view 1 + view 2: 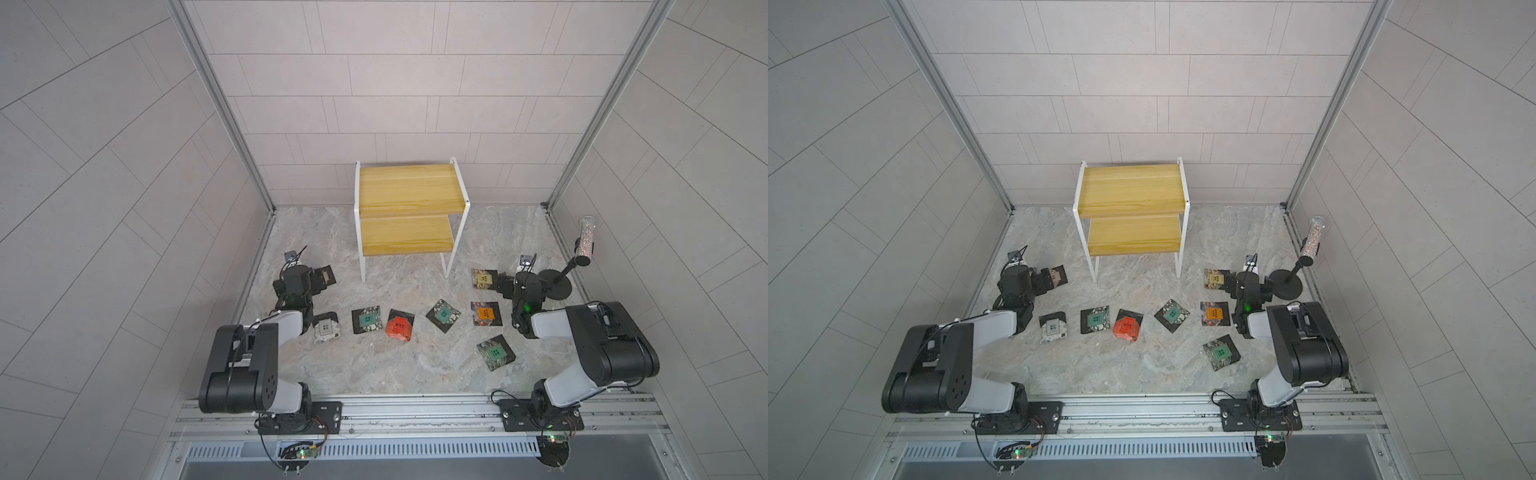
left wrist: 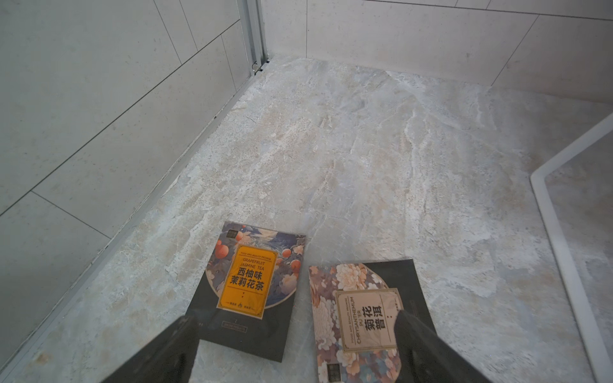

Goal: Remove the tea bags from the shelf
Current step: Reset both arms

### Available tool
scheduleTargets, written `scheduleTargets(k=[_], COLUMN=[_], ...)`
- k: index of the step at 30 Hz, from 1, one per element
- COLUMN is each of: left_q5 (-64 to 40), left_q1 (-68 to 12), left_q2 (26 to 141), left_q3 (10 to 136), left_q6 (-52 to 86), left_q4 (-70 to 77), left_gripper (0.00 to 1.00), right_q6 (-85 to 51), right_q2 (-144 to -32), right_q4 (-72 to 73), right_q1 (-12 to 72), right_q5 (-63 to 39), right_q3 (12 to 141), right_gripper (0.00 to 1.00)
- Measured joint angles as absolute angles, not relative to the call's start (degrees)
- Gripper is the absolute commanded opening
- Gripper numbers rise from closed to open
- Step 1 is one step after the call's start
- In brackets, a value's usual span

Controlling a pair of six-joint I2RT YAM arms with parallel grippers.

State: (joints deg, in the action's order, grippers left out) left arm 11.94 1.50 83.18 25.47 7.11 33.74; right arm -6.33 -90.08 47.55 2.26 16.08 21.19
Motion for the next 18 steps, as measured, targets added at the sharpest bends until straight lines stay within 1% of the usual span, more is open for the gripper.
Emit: scheduleTargets(k=[4,8,18], left_q5=[13.04,13.93,15.86], left_q1=[-0.89,-1.98,-2.35], left_q2=[89.23,89.65,89.60], left_q3=[23.40,23.46,23.46], left_q6=[5.19,4.38,3.84], left_q4=[43.38,43.24,45.74], left_gripper=[1.00,1.00,1.00], right_q6=[-5.34,-4.49,-3.84], right_q2=[-90.24,-90.24,-90.24], right_q4=[51.72,55.48,56.49], right_q1=[2.57,3.25,3.60], right_q5=[15.31,15.40,15.44], right_q3=[20.64,19.94,19.90], right_gripper=[1.00,1.00,1.00])
